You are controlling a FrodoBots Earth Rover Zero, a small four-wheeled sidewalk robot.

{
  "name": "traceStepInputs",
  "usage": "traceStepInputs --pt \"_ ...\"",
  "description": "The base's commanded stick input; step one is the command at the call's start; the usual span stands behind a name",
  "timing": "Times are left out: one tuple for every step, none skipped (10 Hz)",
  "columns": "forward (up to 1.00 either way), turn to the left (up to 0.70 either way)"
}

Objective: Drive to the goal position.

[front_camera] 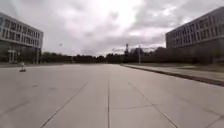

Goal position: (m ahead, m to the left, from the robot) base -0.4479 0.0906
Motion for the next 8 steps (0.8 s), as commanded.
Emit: traceStepInputs --pt "-0.6 0.0" --pt "-0.43 0.0" --pt "-0.25 0.0" --pt "-0.07 0.0" --pt "0.0 0.0" --pt "0.0 0.0" --pt "0.0 0.0" --pt "0.0 0.0"
